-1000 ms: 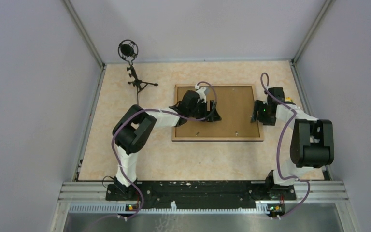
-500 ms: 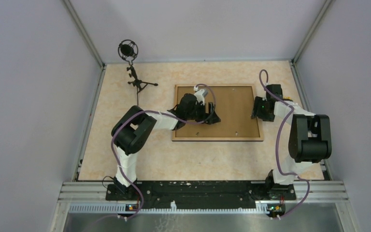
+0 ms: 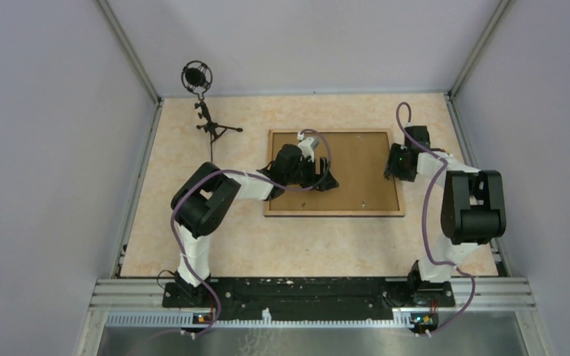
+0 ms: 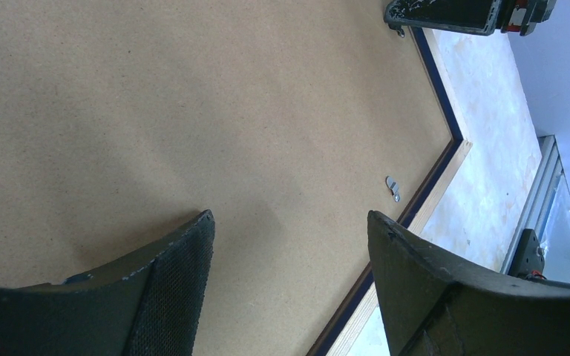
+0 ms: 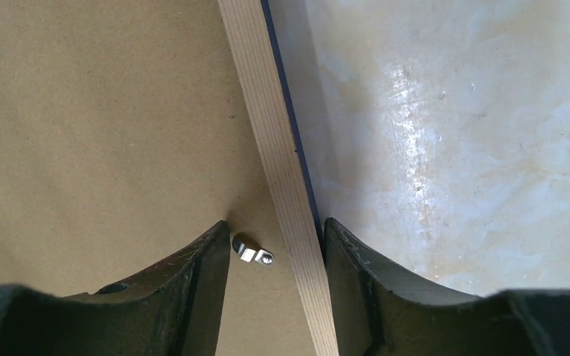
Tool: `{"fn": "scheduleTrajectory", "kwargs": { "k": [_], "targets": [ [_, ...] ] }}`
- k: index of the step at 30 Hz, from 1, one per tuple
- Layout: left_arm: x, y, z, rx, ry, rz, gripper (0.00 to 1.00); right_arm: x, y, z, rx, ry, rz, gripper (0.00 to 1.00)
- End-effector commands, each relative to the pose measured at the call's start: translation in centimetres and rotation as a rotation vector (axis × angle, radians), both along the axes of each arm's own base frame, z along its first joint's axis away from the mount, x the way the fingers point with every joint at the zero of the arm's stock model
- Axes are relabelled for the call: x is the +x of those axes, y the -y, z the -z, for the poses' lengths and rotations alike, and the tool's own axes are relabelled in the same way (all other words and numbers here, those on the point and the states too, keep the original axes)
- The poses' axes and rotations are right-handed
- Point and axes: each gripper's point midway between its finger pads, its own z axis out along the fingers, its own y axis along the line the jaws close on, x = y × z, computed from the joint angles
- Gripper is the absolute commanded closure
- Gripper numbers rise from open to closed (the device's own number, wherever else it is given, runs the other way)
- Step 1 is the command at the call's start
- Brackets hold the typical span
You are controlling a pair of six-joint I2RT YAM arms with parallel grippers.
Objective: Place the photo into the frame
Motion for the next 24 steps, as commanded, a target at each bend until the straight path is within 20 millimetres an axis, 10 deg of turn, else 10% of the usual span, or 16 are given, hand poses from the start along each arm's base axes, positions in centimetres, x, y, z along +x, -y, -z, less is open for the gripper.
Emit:
{"fn": "scheduleTrajectory", "kwargs": {
  "k": [1,24],
  "targets": [
    [-1.0,-1.5,1.8,0.062,-0.05,-0.013,0.2,-0.8,-0.1,1.1,-0.014,-0.029,-0.007,0.49],
    [-0.9,-1.8,1.9,0.053,-0.056,-0.013,0.21,-1.5,0.5,1.0,-0.058,-0.054,-0.026,0.5]
  ]
}}
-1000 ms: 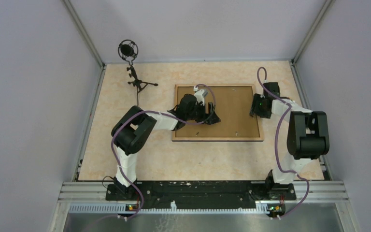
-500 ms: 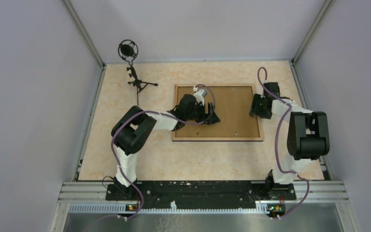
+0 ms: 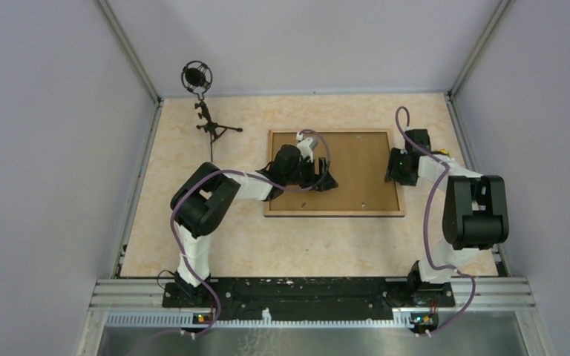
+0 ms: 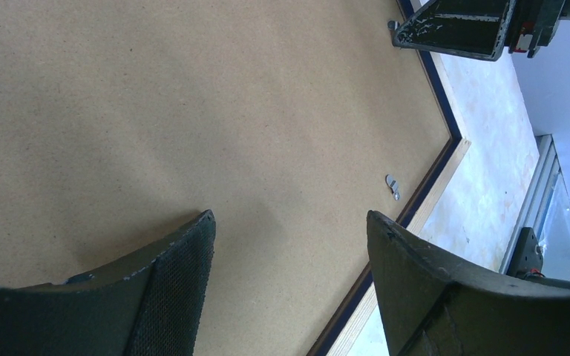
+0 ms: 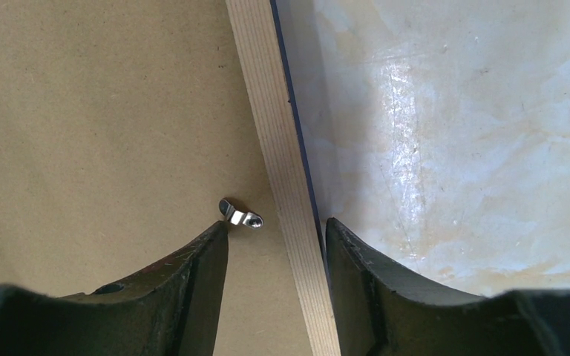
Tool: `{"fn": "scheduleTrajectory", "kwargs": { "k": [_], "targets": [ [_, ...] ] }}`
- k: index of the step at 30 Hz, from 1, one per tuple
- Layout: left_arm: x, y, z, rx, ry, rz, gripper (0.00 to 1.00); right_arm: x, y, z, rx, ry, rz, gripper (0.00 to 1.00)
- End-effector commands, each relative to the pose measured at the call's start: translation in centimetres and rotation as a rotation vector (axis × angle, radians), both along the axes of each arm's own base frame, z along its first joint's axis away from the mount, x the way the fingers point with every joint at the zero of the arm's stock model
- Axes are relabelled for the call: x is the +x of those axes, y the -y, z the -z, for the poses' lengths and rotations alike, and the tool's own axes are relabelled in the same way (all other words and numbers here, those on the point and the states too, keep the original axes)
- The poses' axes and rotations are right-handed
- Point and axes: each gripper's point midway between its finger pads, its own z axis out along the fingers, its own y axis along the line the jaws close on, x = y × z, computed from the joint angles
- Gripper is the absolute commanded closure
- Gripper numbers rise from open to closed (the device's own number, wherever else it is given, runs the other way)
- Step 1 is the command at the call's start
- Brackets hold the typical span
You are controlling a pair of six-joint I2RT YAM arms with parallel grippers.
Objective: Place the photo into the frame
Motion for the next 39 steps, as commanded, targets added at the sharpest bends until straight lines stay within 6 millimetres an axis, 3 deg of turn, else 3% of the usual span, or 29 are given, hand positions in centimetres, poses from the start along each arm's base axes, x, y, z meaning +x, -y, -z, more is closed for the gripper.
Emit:
{"fn": "scheduleTrajectory", "kwargs": {
  "k": [1,7,12,16,18,22,26,29,39],
  "targets": [
    [-0.9,-1.5,1.9,0.062,-0.059,-0.014,0.21,0.6,0.6,0.9,-0.046,-0.02,0.015,0.52],
    [-0.9,-1.5,2.0,0.059,-0.062,-0.012,0.21,1.2,0.7,1.1,-0.044,0.005,0.055,0.59],
    [-1.0,-1.5,2.0,0.059,-0.062,-0.01,0.21,1.5,0.9,1.6,-0.041,-0.005,0.086,0.7],
    [-1.0,-1.4,1.9,0.055,-0.063,-0.007,0.21,1.6,1.0,1.7,-0.041,-0.003,0.113,0.69],
    [-1.0,-1.4,1.9,0.054,-0.064,-0.007,0.21,1.6,1.0,1.7,-0.038,-0.006,0.129,0.62],
    [-1.0,-1.5,1.9,0.054,-0.064,-0.008,0.21,1.5,1.0,2.0,-0.03,-0.023,0.148,0.63],
    [-1.1,-1.5,1.9,0.052,-0.065,-0.006,0.21,0.9,1.1,2.0,-0.034,-0.038,0.17,0.74],
    [-1.1,-1.4,2.0,0.051,-0.068,-0.005,0.21,0.5,1.0,1.9,-0.023,-0.046,0.188,0.95],
    [-1.1,-1.5,2.1,0.052,-0.068,-0.007,0.22,-1.7,1.3,1.8,-0.063,-0.067,0.303,1.0]
  ]
}}
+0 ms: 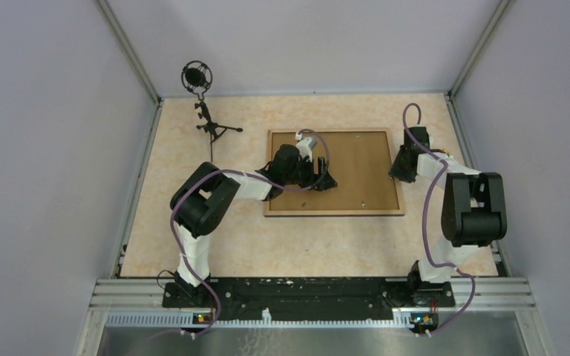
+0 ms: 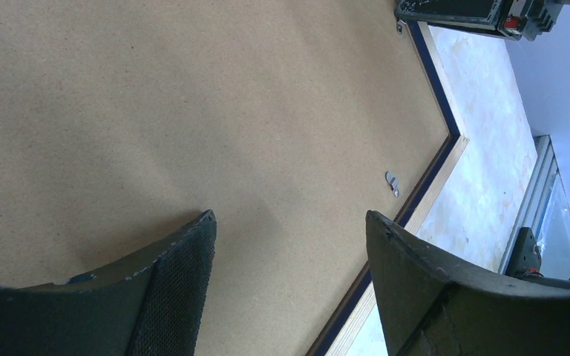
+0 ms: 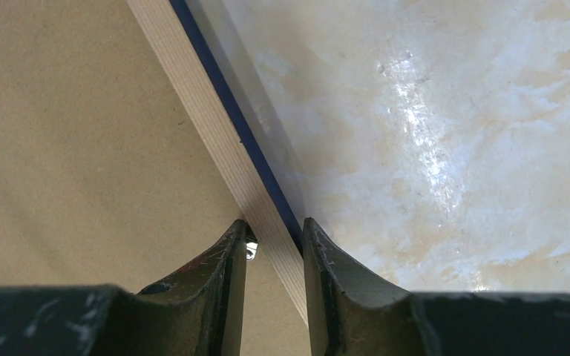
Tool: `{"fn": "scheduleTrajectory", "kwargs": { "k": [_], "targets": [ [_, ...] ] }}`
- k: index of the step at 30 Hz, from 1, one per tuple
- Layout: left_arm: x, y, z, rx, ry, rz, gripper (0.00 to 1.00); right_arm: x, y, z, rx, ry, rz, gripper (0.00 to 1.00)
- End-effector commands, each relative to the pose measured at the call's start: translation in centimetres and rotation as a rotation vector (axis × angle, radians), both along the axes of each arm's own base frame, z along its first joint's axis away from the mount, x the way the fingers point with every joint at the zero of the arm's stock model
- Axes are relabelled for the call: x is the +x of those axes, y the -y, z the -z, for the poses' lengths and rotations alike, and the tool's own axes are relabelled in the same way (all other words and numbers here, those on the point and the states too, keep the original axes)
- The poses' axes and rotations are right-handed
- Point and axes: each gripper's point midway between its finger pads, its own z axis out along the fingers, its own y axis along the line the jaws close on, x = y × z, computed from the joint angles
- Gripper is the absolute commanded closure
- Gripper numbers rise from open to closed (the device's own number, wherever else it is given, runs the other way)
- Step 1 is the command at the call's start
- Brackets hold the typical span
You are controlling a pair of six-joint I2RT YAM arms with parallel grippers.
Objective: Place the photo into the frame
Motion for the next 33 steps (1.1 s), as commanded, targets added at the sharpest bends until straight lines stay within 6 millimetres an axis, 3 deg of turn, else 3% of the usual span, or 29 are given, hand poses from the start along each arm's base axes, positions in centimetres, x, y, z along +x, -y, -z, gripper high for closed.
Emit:
{"fn": "scheduleTrajectory", "kwargs": {
  "k": [1,4,8,16,20,23,28,33],
  "targets": [
    [-1.1,-1.3,2.1,0.058,-0.065,-0.009,0.22,-3.3,0.4,1.7,-0.087,-0.103,0.089,1.0],
    [-1.1,-1.4,2.2,0.059,-0.067,-0.01,0.22,-3.3,0.6,1.4,-0.128,-0.098,0.093,1.0],
    [-1.1,-1.4,2.1,0.06,-0.065,-0.01,0.22,-3.3,0.2,2.1,-0.122,-0.152,0.052,0.74],
    [-1.0,-1.5,2.3,0.054,-0.073,-0.01,0.22,-3.9,-0.4,2.4,-0.112,-0.228,-0.048,0.55],
    [-0.9,-1.6,2.2,0.049,-0.076,-0.012,0.22,-3.8,0.0,2.3,-0.144,-0.272,-0.079,0.57],
    [-0.9,-1.7,2.2,0.046,-0.076,-0.012,0.22,-4.1,0.3,2.2,-0.167,-0.297,-0.088,0.66],
    [-0.9,-1.8,2.1,0.04,-0.079,-0.014,0.22,-4.1,0.7,1.7,-0.193,-0.302,-0.094,1.0],
    [-0.9,-1.7,2.2,0.041,-0.08,-0.011,0.22,-3.5,0.5,1.4,-0.188,-0.297,-0.127,1.0]
  ]
}}
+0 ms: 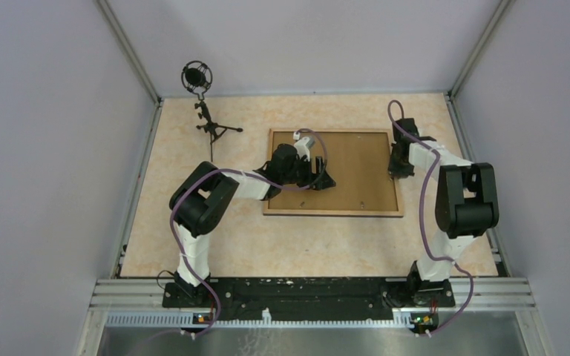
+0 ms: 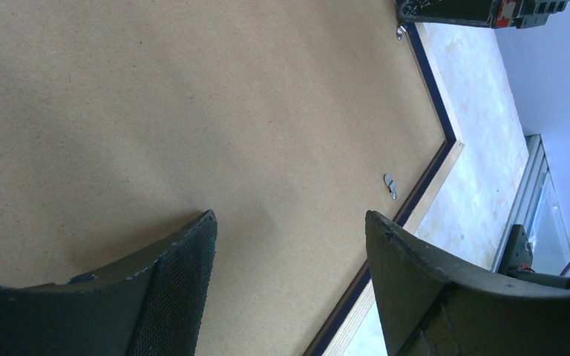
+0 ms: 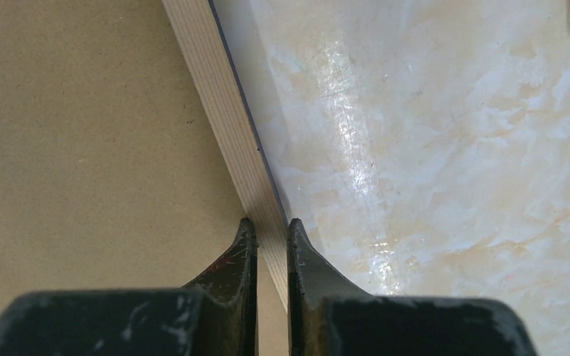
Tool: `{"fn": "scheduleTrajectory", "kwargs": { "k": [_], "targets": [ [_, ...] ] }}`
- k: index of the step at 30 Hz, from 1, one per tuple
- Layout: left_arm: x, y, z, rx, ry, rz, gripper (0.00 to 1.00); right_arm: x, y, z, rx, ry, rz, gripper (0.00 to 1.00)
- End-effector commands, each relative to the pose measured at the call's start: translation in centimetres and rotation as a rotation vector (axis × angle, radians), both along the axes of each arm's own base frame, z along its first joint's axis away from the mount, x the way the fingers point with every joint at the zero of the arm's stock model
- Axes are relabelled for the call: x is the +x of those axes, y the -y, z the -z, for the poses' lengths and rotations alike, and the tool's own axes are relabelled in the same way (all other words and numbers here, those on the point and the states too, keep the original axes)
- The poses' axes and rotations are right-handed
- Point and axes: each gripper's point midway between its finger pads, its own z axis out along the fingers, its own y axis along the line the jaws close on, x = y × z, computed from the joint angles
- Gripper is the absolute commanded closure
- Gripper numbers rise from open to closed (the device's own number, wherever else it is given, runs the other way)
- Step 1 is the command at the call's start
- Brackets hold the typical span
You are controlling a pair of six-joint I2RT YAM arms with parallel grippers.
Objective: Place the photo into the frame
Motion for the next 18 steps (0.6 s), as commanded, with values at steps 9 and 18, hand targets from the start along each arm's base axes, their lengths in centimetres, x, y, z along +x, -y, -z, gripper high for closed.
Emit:
{"fn": "scheduleTrajectory", "kwargs": {
  "k": [9,18],
  "targets": [
    [-1.03,-1.28,2.26,0.055,-0.068,-0.013,0.22,-3.53,0.81,2.4,-0.101,-0.261,-0.13,1.0],
    [-1.07,-1.26,2.32,0.056,-0.068,-0.011,0.22,-3.72,0.53,2.46,-0.099,-0.323,-0.156,0.75]
  ]
}}
